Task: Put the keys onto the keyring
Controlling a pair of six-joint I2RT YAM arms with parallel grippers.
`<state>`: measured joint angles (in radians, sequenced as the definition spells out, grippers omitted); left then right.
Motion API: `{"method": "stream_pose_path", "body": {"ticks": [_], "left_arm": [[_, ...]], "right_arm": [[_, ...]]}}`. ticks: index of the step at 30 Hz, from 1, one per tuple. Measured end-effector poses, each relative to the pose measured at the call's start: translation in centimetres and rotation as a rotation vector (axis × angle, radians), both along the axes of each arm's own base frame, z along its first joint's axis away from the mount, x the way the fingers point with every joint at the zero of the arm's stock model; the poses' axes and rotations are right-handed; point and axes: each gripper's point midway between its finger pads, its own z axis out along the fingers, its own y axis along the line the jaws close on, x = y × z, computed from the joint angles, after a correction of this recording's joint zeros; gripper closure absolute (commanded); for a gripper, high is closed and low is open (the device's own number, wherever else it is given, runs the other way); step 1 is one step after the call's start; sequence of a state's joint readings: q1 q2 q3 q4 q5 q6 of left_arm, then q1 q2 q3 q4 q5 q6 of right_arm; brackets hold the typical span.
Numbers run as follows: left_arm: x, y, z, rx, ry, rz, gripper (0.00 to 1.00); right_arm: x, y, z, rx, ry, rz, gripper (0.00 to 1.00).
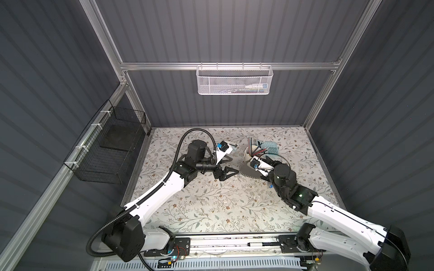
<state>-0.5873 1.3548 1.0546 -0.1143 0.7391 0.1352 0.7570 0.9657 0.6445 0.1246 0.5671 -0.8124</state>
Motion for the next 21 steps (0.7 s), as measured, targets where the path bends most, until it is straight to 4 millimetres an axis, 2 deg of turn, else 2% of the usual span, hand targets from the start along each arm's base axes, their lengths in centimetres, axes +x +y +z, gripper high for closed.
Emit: {"method": "stream_pose_path", "body": {"ticks": [6, 13, 19, 21], "left_arm": [[0.6, -0.8, -0.2, 0.013, 0.018, -0.032, 0.22], [1.0, -2.0, 0.5, -0.010, 0.042, -0.092, 0.34], [0.6, -3.4, -0.1, 0.005, 0.094, -0.161, 0.42], [0.3, -3.9, -0.3, 0.013, 0.107, -0.185, 0.49]], "right_arm": [[-0.5, 0.5, 0.1, 0.013, -0.002, 0.037, 0.89], [-0.6, 0.9, 0.1, 0.019, 0.000, 0.058, 0.88], [-0.7, 1.2, 0.0, 0.020, 0.004, 0.072, 0.88], [-0.7, 1.3, -0.1, 0.018, 0.007, 0.074, 0.88]]}}
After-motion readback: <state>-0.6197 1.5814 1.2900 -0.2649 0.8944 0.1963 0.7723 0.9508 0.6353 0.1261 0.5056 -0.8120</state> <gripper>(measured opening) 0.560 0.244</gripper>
